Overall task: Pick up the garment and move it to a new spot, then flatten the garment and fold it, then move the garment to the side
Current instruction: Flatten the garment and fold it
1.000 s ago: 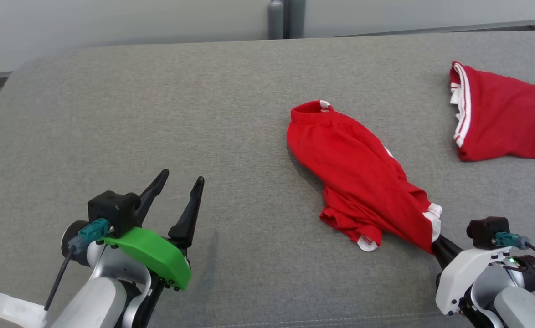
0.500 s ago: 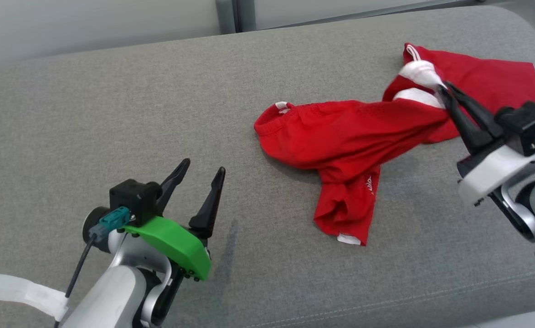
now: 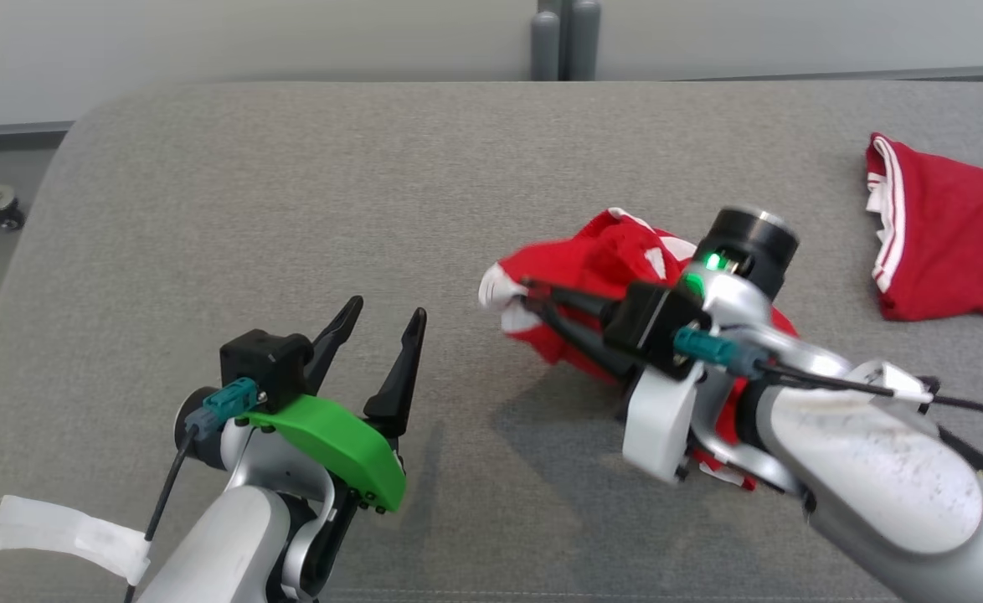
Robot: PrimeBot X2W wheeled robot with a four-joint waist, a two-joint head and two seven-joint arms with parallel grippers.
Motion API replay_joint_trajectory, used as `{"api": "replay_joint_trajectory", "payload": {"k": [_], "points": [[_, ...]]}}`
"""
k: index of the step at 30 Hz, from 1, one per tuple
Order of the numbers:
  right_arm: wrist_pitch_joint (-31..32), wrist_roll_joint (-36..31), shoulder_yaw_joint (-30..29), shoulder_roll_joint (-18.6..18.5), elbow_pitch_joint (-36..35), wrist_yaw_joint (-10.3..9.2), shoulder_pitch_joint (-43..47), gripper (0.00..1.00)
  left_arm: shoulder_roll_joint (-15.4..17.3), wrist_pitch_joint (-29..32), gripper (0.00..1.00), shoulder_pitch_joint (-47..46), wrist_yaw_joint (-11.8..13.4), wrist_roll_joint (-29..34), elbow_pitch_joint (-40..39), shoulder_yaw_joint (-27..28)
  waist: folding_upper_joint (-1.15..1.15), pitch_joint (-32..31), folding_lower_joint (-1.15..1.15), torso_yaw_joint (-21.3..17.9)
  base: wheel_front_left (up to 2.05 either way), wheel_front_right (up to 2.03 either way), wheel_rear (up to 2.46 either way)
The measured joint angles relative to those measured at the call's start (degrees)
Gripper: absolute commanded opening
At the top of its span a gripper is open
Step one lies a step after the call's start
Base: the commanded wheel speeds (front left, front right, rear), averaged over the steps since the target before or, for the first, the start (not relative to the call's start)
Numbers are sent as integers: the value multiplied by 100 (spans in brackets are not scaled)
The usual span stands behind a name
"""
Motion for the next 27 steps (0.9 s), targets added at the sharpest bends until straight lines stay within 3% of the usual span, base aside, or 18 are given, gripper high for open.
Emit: {"api": "replay_joint_trajectory", "payload": {"k": [5, 9, 11, 16, 20, 27], "points": [[505, 690, 743, 26, 271, -3, 725, 0, -85, -2, 100, 5, 0, -31, 51, 13, 0, -70, 0, 401, 0, 0, 0], [824, 1236, 1688, 24, 352, -4, 1241, 0, 122, -51, 100, 65, 7, -31, 113, 270, 0, -136, 0, 602, 0, 0, 0], [938, 1492, 1812, -2, 376, -4, 1423, 0, 200, -49, 100, 119, 24, -31, 111, 313, 0, -166, 0, 596, 0, 0, 0], [946, 1646, 1314, -198, 505, -5, 1603, 0, 214, -41, 100, 115, 24, -21, -23, 314, 0, -189, 0, 399, 0, 0, 0], [622, 1731, 564, -282, 508, -364, 1607, 0, 242, 22, 100, 91, 24, 55, -144, 268, 0, -132, 0, 90, 0, 0, 0], [291, 1903, 154, -483, 717, -777, 2138, 0, 283, 220, 100, -102, 0, 156, -260, 64, 0, -13, 0, -356, 0, 0, 0]]}}
